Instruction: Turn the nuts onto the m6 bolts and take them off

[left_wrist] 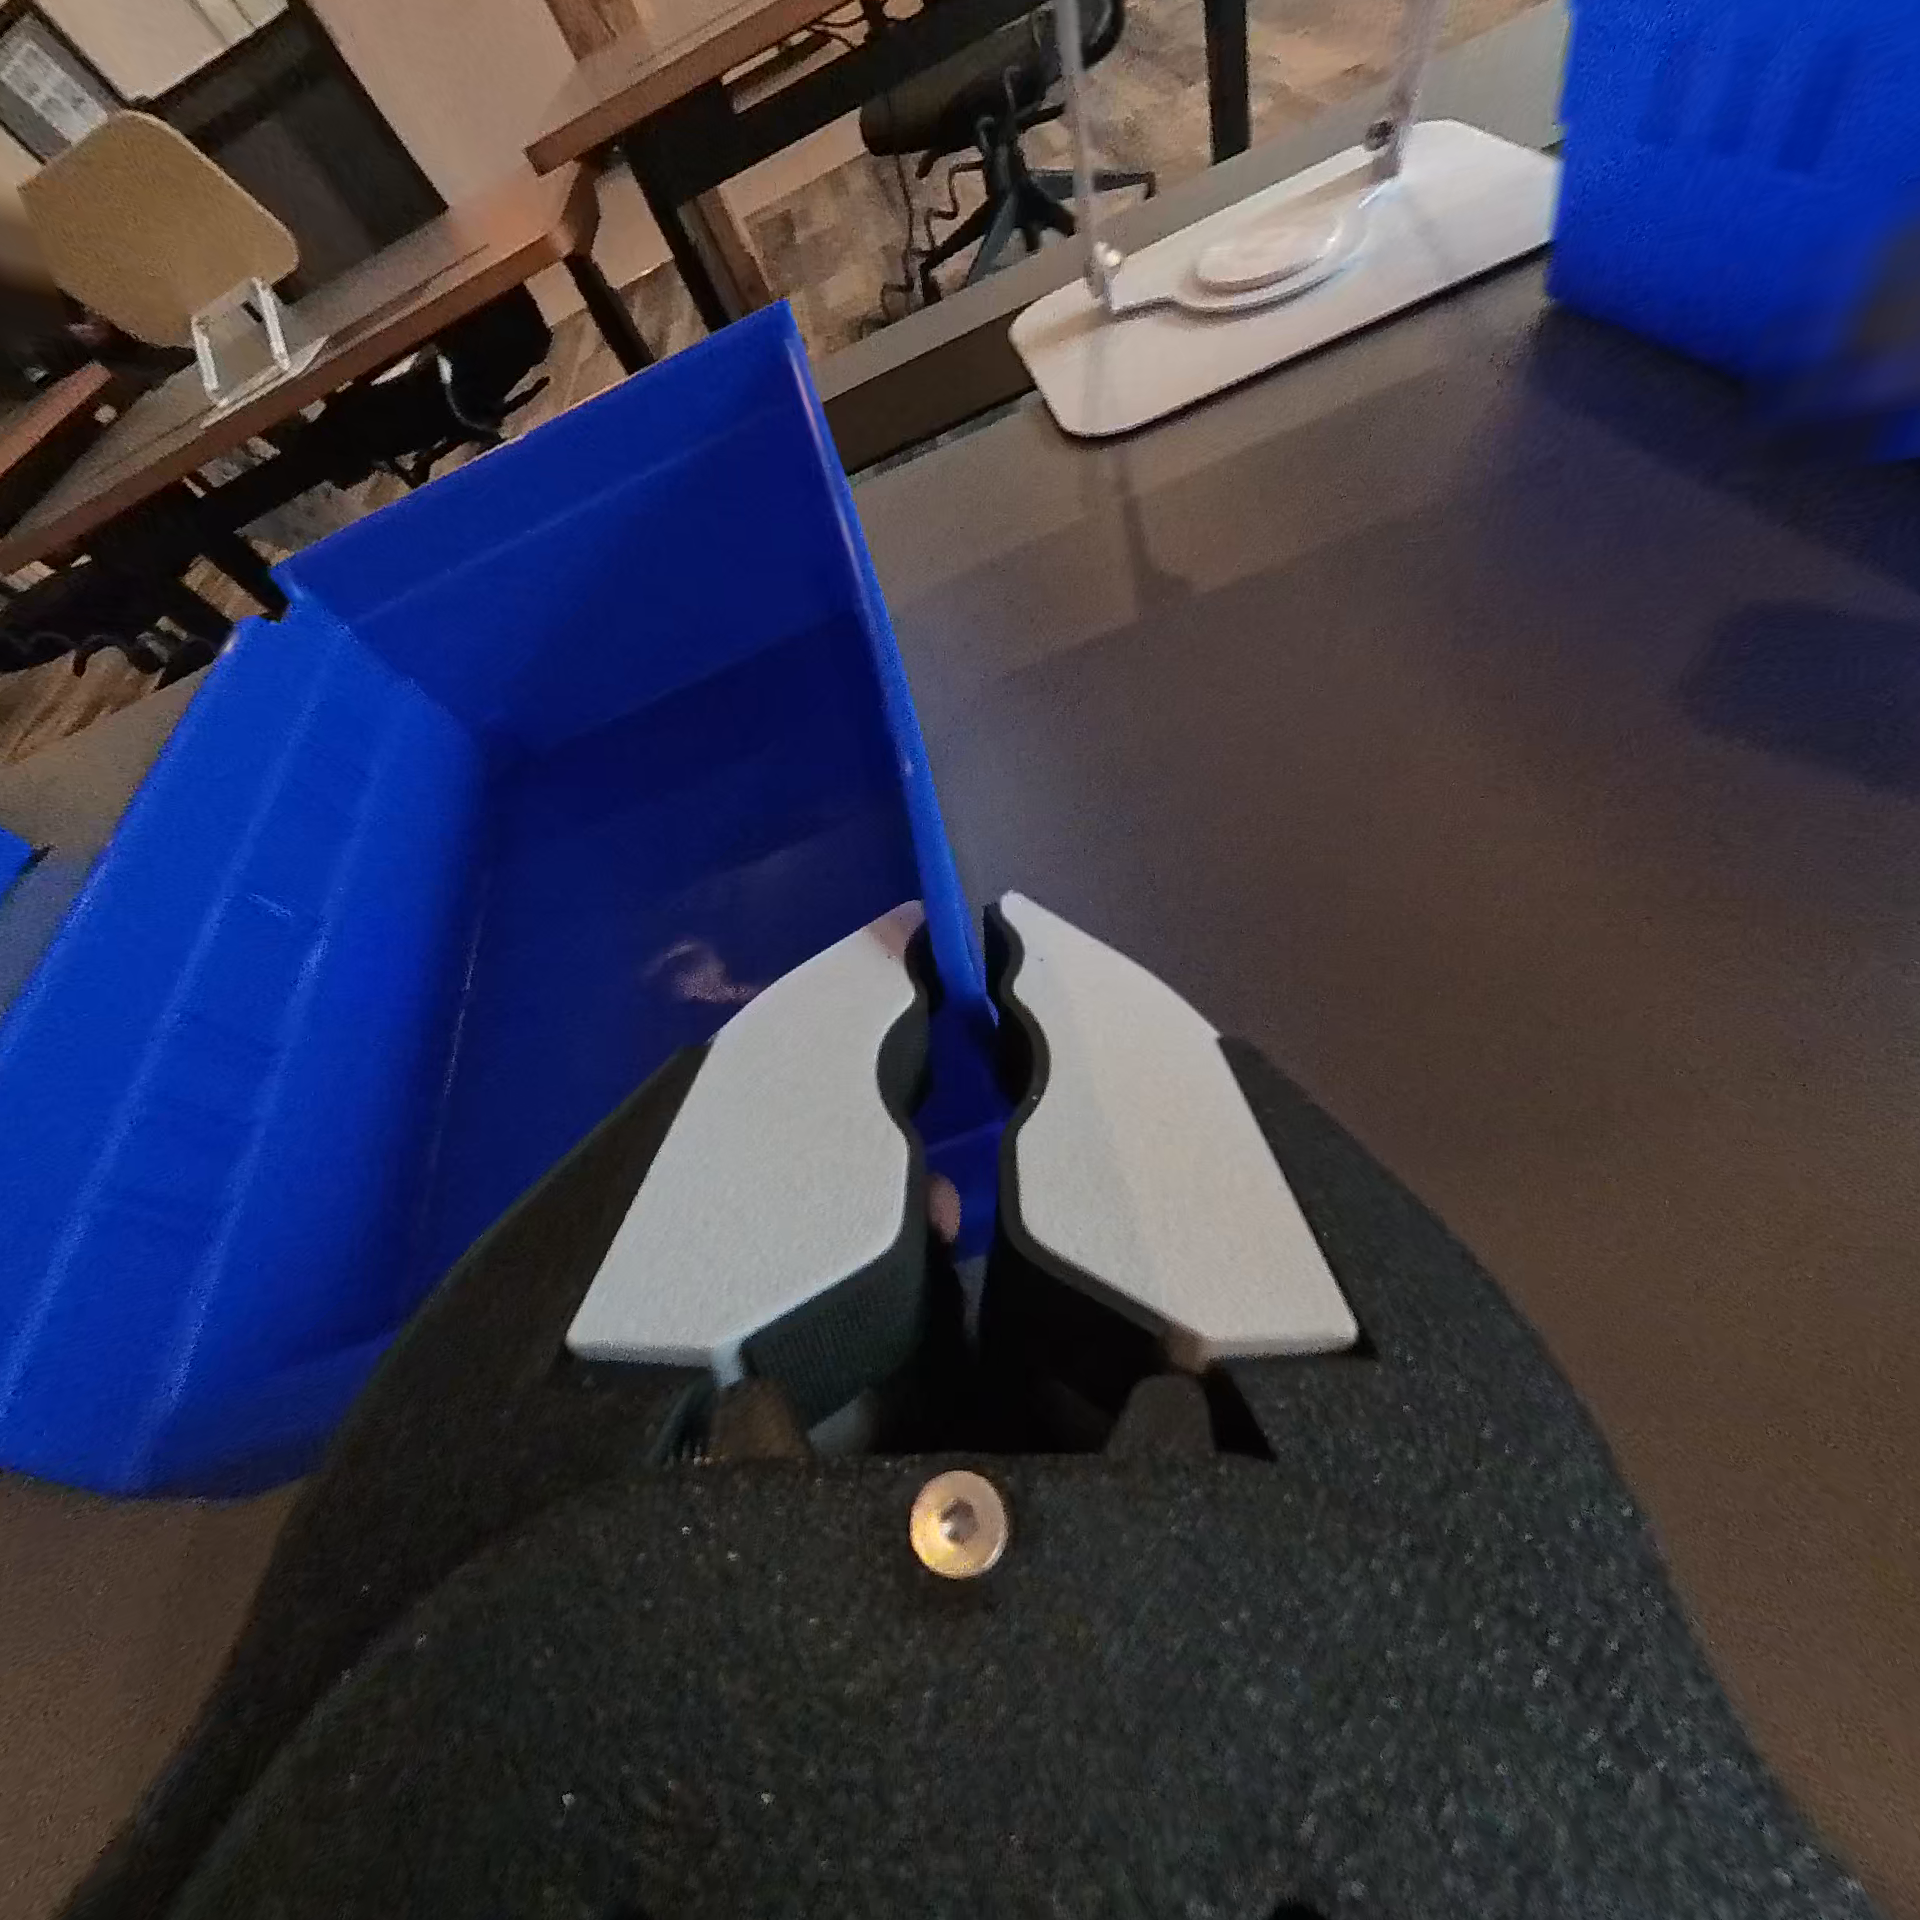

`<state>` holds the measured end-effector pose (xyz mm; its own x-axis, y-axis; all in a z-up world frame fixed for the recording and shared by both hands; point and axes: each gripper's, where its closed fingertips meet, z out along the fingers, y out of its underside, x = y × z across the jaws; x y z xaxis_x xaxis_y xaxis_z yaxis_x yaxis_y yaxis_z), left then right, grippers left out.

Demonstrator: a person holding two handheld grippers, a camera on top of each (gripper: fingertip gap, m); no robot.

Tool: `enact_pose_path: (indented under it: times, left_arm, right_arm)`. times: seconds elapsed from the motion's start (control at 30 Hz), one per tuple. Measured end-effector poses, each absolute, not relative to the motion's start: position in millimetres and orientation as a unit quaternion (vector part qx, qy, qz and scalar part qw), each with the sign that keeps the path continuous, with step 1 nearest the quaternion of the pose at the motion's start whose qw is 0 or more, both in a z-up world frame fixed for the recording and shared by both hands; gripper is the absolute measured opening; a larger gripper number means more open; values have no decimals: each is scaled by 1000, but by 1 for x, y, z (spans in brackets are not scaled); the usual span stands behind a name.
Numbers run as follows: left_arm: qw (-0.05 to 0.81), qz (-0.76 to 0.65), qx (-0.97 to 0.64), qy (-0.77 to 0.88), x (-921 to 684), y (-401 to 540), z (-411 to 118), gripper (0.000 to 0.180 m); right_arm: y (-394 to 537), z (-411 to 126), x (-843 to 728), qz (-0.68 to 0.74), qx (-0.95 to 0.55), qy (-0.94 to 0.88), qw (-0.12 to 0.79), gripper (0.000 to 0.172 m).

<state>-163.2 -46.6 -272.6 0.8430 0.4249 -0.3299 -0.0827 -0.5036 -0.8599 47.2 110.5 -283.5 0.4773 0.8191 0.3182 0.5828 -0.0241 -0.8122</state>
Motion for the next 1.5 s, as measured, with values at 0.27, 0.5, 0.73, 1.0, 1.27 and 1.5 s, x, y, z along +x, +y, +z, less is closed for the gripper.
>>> enact_pose_path:
  times: [0.27, 0.5, 0.73, 1.0, 1.27, 1.5]
  left_arm:
    - [495, 245, -831, -64, -125, -20, -273, 8]
    - [505, 222, -833, -34, -91, 1, -273, 8]
    - [511, 206, -834, -28, -71, 19, -274, 9]
    - [517, 178, -837, -24, -55, 35, -274, 13]
    - [566, 148, -810, -23, -47, 34, -259, 22]
    - [661, 104, -742, -33, -3, 4, -229, 57]
  right_arm:
    - [90, -285, 24, 143, -699, -502, 489, 9]
    - [76, -285, 8, 157, -693, -509, 486, 10]
    - [65, -285, -5, 171, -686, -519, 481, 12]
    - [55, -285, -16, 191, -678, -531, 472, 14]
    - [50, -274, -10, 232, -668, -518, 480, 18]
    - [48, -221, 50, 274, -611, -485, 563, 29]
